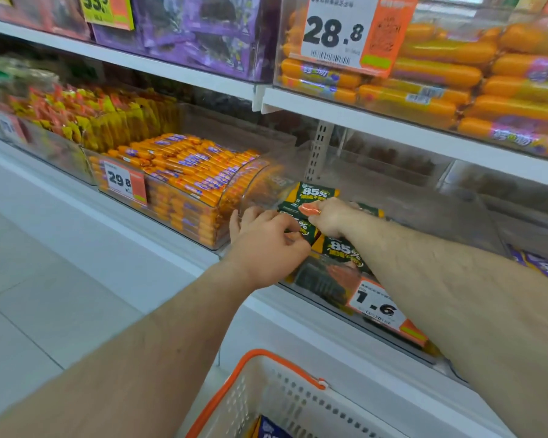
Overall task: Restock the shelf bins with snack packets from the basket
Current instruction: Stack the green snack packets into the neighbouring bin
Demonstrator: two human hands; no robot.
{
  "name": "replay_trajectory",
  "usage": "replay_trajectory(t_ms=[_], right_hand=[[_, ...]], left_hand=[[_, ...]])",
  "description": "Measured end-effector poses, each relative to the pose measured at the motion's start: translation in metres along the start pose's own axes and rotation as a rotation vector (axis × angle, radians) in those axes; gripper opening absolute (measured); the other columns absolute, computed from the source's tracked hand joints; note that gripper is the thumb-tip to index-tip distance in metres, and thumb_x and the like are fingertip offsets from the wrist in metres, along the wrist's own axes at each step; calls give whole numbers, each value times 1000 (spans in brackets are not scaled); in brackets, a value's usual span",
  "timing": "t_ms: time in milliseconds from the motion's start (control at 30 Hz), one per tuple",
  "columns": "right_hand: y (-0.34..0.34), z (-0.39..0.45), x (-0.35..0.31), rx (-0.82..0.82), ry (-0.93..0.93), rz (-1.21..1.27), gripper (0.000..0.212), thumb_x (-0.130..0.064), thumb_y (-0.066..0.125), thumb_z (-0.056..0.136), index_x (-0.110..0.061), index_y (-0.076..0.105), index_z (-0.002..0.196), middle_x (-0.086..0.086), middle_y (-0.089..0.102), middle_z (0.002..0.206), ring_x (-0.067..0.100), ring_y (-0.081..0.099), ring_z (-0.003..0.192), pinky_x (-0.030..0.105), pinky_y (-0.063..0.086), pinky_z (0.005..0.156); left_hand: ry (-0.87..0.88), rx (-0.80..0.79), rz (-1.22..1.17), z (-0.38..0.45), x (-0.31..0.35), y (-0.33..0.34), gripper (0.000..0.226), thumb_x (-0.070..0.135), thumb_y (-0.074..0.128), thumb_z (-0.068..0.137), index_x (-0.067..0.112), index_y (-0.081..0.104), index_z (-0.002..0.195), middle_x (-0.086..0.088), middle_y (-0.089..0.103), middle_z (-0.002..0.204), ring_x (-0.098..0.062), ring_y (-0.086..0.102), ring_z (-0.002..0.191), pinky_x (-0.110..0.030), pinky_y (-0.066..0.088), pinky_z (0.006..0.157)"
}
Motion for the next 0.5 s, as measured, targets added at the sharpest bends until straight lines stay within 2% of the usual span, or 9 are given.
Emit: replay_trajectory(t_ms=[100,233,300,333,367,433,467,500], right_hand=[[0,-3,-1,9,50,-118,54,-45,39,103,-18,37,149,10,49,141,27,52,123,32,46,97],[1,-4,-3,-9,24,-155,53,-46,32,104,-20,34,150,8,48,144,26,50,126,33,42,97],[-1,-8,-2,-6,11,-142,52,-44,29,105,-20,33,151,9,45,146,26,48,127,32,41,95],[-3,-10,-2,-8,-1,-127,52,-44,28,105,-20,34,151,9,44,147,26,48,128,31,41,93],[-4,-12,-1,-10,-6,-105,52,-44,28,105,-19,35,150,9,43,148,26,47,128,30,40,92],[-8,-20,-1,-5,2,-66,54,-48,28,104,-17,40,147,9,42,150,28,44,132,33,38,98],[-10,-25,0,23,23,-31,55,-51,29,102,-17,48,141,10,47,146,30,45,131,36,37,101],[-14,-32,1,83,47,7,53,-54,33,100,-18,57,131,11,55,137,31,47,127,39,36,102]], left_hand=[[-4,-16,-4,0,2,1,29,42,51,90,34,60,116,8,51,133,-21,23,135,-51,-6,118],[9,-12,35,-2,4,-3,31,43,50,91,35,59,119,9,49,136,-20,22,136,-52,-7,117],[12,32,94,-2,4,-7,34,47,53,88,36,58,119,9,47,135,-20,21,136,-52,-3,116],[20,76,126,-2,4,-10,35,49,56,86,35,58,118,8,47,133,-21,22,134,-50,3,114],[39,144,142,-3,5,-15,35,51,59,82,34,59,113,8,48,128,-21,26,129,-47,13,110],[136,324,91,-9,12,-31,28,50,61,76,28,59,93,9,53,106,-19,40,110,-39,31,92],[176,365,28,-13,15,-37,25,48,60,74,24,56,81,10,56,91,-18,48,96,-34,37,78],[182,330,-38,-16,17,-38,25,45,59,75,21,54,72,10,57,77,-17,53,82,-30,39,67]])
Point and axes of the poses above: each hand's wrist, its own z-axis towards the middle knuckle, its own y-axis out of the palm, x = y × z, the point moved 5 cm from there along z, towards the middle knuckle
